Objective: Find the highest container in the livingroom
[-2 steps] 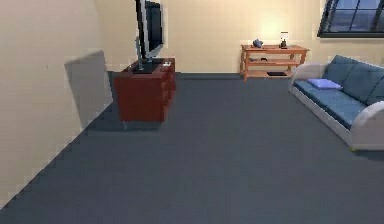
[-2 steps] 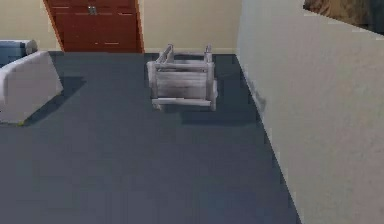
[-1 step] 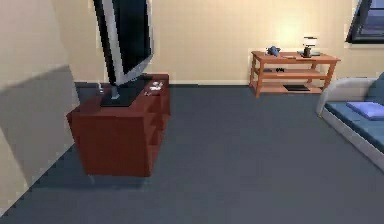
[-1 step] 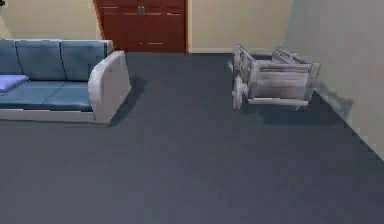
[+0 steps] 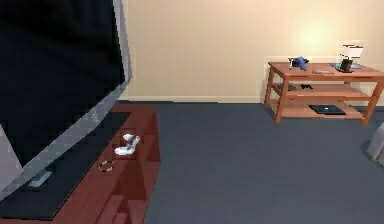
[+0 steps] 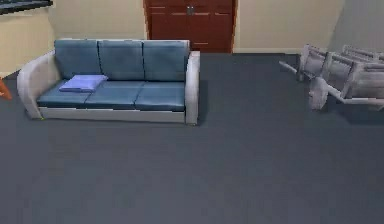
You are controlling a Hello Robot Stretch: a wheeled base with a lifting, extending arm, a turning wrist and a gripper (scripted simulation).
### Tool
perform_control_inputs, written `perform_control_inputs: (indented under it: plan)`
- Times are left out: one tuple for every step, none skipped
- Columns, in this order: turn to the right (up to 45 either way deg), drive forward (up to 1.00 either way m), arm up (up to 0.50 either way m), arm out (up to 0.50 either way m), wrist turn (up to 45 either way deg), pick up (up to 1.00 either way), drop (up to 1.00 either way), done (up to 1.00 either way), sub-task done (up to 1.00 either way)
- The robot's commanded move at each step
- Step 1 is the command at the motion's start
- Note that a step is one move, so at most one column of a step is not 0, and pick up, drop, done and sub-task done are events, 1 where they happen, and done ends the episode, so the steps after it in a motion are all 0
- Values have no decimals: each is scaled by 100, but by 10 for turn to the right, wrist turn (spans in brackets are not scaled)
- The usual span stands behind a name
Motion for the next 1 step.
perform_control_inputs:
  plan:
    - [0, 100, 0, 0, 0, 0, 0, 0, 0]
